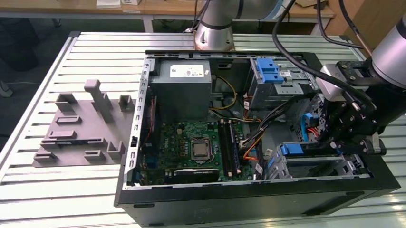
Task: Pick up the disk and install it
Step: 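Insert the first disk wire, then insert the second disk wire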
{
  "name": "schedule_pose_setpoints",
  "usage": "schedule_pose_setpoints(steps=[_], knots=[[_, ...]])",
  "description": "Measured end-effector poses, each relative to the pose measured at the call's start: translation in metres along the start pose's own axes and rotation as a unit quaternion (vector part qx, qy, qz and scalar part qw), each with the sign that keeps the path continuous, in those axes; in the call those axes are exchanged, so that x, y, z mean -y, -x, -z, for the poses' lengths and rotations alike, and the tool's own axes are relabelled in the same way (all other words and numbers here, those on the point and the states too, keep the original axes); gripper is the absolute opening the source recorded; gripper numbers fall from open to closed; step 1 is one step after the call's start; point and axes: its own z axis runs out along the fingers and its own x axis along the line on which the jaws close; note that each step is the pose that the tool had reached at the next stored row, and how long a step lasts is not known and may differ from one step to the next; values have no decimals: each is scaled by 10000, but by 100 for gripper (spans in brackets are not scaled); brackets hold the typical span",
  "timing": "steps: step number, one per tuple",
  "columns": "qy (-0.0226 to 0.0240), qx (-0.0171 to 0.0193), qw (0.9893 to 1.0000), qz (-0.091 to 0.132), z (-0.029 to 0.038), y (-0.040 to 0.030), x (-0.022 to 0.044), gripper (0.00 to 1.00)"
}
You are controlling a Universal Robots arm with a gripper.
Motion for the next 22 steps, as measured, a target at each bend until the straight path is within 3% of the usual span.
schedule_pose_setpoints(steps=[9, 11, 14, 22], knots=[[0, -1, 10000, 0, 166, 4, 0, 24], [0, 1, 10000, 0, 170, 4, 0, 23], [0, 0, 10000, 0, 172, 5, 0, 11], [0, 0, 10000, 0, 175, 5, 0, 11]])
